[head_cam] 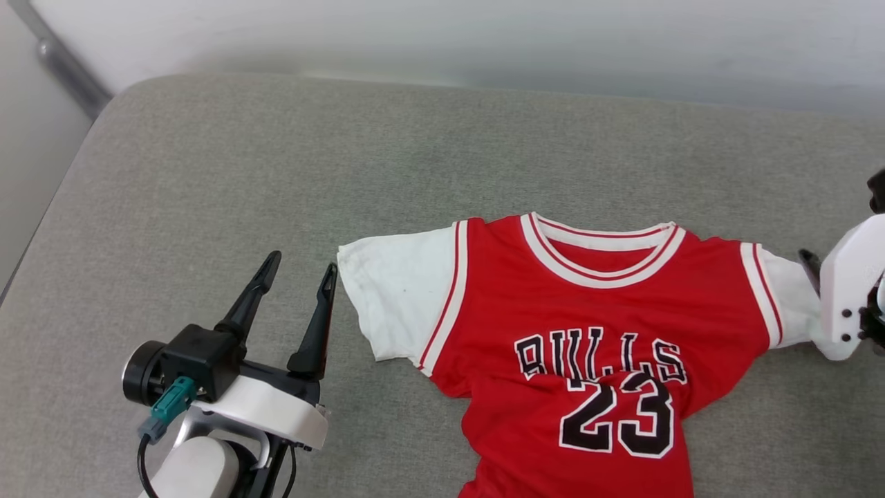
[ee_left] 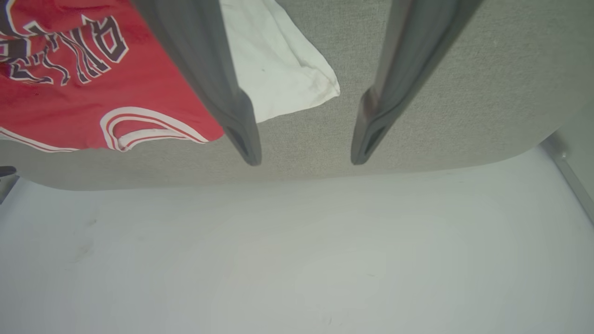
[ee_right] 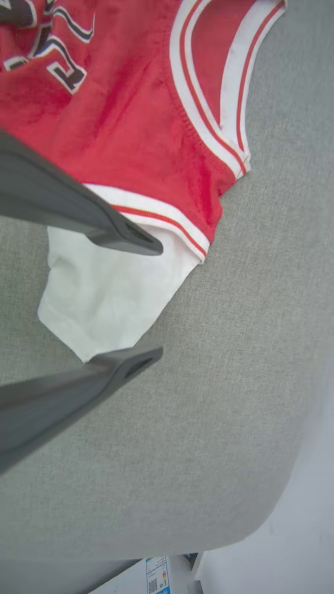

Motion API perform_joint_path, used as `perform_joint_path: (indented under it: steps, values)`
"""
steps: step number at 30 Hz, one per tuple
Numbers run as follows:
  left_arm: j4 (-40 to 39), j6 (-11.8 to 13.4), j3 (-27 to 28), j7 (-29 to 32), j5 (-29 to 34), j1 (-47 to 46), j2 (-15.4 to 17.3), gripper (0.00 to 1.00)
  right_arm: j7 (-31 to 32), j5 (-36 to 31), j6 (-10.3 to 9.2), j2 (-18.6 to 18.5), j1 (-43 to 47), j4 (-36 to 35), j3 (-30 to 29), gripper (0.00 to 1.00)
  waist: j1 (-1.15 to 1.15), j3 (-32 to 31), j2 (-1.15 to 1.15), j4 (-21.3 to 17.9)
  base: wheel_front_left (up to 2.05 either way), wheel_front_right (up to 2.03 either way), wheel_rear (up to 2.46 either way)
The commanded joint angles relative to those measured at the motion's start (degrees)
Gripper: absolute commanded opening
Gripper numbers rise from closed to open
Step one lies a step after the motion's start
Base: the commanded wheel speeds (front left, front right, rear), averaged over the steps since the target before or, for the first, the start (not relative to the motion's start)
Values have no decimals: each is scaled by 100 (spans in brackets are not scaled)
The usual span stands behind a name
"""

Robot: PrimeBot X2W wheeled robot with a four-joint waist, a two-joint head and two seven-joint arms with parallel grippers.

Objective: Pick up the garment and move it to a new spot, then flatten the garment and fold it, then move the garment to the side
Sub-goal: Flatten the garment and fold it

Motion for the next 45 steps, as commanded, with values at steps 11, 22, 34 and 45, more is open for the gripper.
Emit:
perform_joint_path:
  steps: [11,22,34,45]
  values:
    - [-171,40,-23,40,-37,23,41,100,983,426,-3,493,-150,-201,-414,100,0,133,0,-223,0,0,0]
    - [-104,-36,-64,30,-85,-138,-2,100,1889,33,-3,396,-807,519,-682,100,0,499,0,132,0,0,0]
    - [-36,-99,-72,-3,-84,-237,-81,100,1888,205,-3,327,-1185,1143,-373,100,0,779,0,357,0,0,0]
    - [-8,-63,-12,-16,-76,-180,-47,100,1984,330,-3,187,-741,1717,-119,0,0,719,0,388,0,0,0]
